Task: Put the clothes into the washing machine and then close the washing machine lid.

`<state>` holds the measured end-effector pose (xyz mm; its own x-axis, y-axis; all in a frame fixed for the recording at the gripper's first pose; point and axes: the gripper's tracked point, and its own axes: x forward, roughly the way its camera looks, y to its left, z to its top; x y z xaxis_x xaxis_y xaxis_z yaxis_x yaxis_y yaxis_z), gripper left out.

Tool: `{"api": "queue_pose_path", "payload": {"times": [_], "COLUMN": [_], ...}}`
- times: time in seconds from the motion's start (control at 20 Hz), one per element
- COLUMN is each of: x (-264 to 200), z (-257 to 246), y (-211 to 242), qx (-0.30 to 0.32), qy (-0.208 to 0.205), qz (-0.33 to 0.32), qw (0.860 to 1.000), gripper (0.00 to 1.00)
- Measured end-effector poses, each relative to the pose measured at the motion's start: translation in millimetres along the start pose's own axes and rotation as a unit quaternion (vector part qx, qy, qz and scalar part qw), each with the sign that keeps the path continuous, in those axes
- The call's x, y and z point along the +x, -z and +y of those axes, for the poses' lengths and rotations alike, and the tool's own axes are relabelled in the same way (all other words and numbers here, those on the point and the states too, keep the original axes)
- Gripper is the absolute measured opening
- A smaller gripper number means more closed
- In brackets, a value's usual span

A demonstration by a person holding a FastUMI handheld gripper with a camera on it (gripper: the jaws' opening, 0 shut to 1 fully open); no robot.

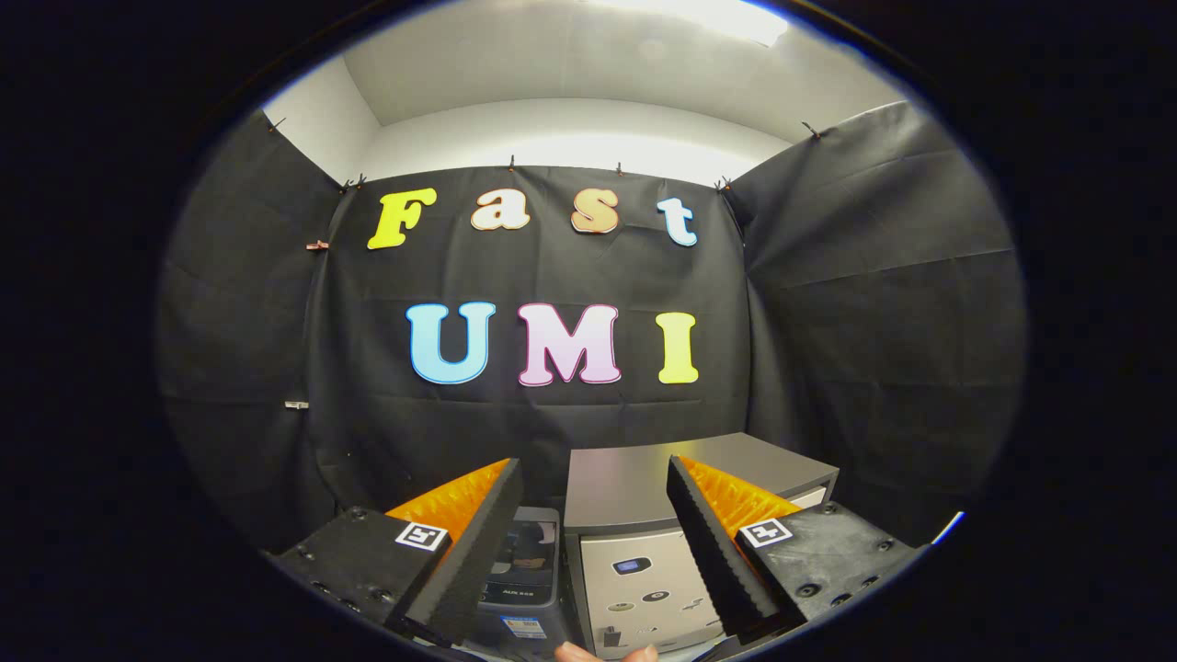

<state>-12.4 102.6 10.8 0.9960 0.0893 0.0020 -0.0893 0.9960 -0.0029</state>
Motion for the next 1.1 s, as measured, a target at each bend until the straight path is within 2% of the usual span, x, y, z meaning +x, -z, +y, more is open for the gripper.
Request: {"api": "queue_pose_path", "payload": {"times": [0.6, 1.1], "x": [-0.6, -1.7], "z": [-16.1, -1.4], "y": [12.6, 16.4], "qx": [0.007, -0.005], "qy": [0.012, -0.002], "qz": [0.006, 0.006], "qw": [1.000, 1.000], "gripper": [0.99, 1.00]}}
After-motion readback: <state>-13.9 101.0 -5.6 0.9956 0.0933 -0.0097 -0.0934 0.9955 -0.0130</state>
